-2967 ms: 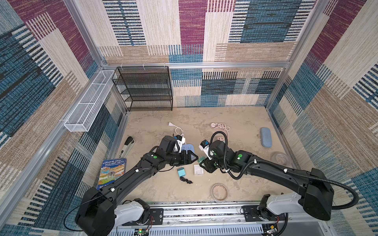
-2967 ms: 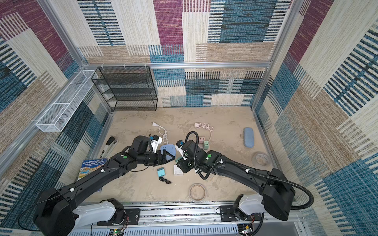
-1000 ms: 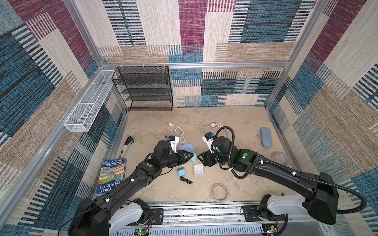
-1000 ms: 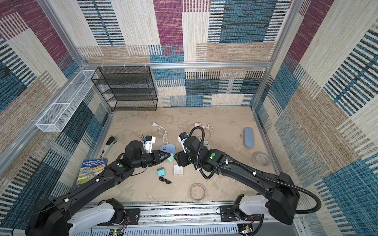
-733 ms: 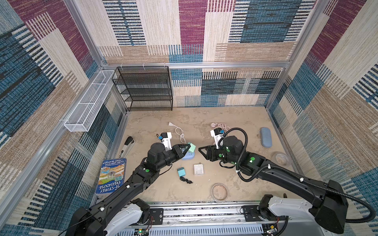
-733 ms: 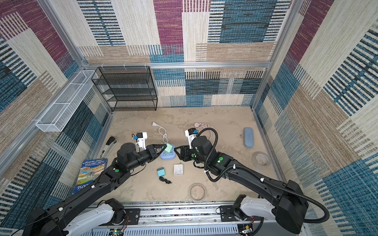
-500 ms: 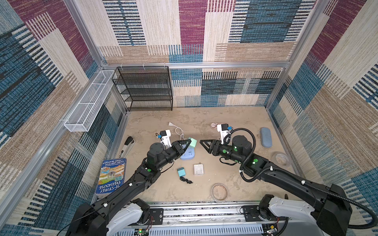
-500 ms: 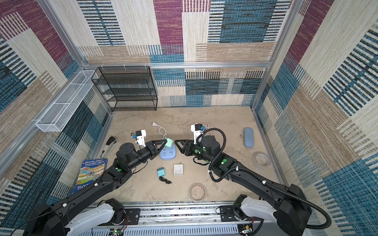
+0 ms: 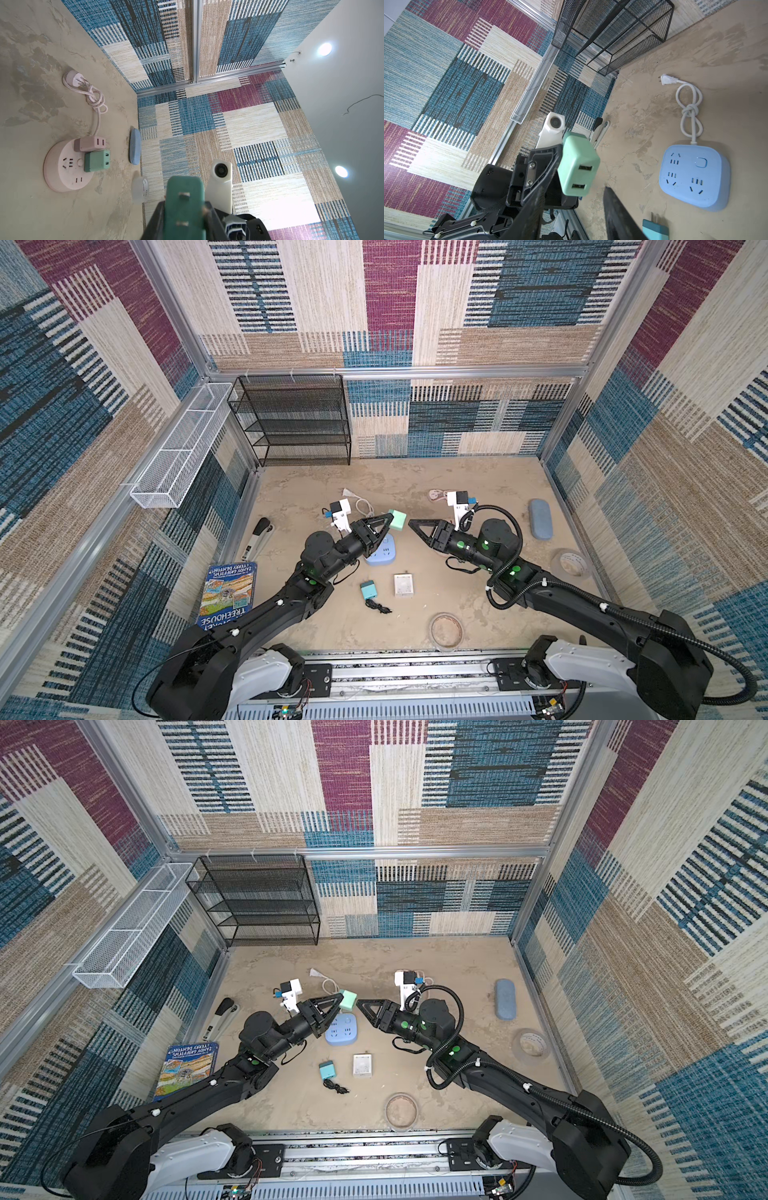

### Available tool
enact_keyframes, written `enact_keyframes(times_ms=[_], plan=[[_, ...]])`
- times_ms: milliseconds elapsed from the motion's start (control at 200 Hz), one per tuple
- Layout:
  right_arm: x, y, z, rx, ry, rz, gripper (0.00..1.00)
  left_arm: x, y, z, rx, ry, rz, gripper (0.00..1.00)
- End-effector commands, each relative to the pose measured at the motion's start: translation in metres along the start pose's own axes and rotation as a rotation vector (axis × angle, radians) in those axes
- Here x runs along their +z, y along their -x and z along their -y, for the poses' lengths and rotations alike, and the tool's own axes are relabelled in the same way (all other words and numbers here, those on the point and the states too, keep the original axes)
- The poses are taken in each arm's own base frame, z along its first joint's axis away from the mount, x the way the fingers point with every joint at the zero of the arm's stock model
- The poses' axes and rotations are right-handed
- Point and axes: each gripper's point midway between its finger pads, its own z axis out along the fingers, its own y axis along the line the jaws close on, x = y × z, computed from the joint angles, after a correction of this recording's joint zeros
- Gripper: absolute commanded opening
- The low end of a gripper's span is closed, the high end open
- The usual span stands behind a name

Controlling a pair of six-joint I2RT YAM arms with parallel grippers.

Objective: Insert the plug
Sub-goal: 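Hold the mint-green charger with both grippers and raise it, turning prongs downward, then withdraw the left gripper while the right gripper carries the charger over the pink strip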

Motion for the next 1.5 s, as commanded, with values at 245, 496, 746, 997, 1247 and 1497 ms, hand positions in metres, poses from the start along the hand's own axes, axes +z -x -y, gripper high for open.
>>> enact_keyframes(times_ms=[245,496,746,997,1247,1497], plan=[[0.010,0.000,-0.013,0.018,0.084,-0.022,0.47,-0.002,-0.005,0.024,0.034,-0.082,-0.015,0.00],[0.014,-0.001,-0.019,0.019,0.122,-0.040,0.44,0.002,-0.009,0.027,0.033,-0.100,-0.031,0.00],[0.017,0.000,-0.022,0.025,0.138,-0.044,0.42,0.008,-0.015,0.027,0.025,-0.116,-0.054,0.00],[0.017,0.003,-0.016,0.023,0.115,-0.029,0.27,0.008,-0.021,0.016,0.007,-0.105,-0.063,0.00],[0.015,0.009,-0.010,0.006,0.075,-0.016,0.00,0.007,-0.026,0.007,0.014,-0.071,-0.084,0.12],[0.002,0.011,0.032,-0.006,-0.141,-0.030,0.00,-0.025,-0.004,-0.026,0.151,0.245,-0.028,1.00]])
